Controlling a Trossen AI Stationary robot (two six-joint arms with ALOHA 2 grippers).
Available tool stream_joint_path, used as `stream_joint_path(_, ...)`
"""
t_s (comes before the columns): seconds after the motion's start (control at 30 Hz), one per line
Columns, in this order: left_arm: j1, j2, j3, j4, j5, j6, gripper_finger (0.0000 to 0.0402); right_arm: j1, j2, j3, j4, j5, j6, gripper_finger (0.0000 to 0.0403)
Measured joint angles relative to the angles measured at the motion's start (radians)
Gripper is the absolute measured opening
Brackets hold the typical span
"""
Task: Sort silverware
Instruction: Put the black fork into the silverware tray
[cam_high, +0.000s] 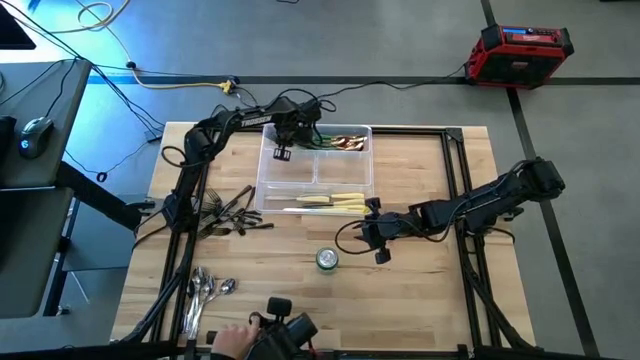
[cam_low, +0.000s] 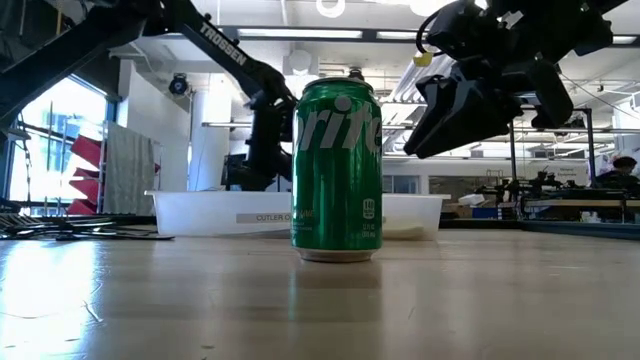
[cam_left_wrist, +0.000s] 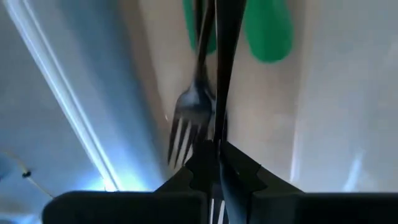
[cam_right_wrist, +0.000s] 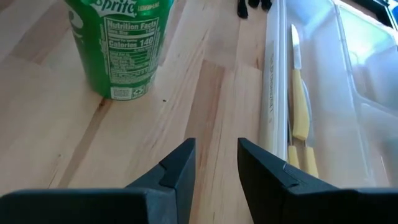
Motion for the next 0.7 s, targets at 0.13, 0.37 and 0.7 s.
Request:
stream_joint_path(0.13, 0.0, -0.005, 0.047, -0.08, -0.006, -0.046, 0.0037, -0.005, 0.0, 0.0, 0.011, -0.001, -0.021, 0.0103)
stream_joint_path(0.37, -0.032, -0.075, 0.173, -0.321, -0.016, -0.305, 0.0077, -0.005, 0.0, 0.0, 0.012, 0.0, -0.028, 0.0103)
stream_joint_path(0.7, -0.268, -0.487, -0.07, -0.422, 0.229, -0.716, 0.005, -0.005, 0.0, 0.0, -0.057, -0.001, 0.027, 0.0103)
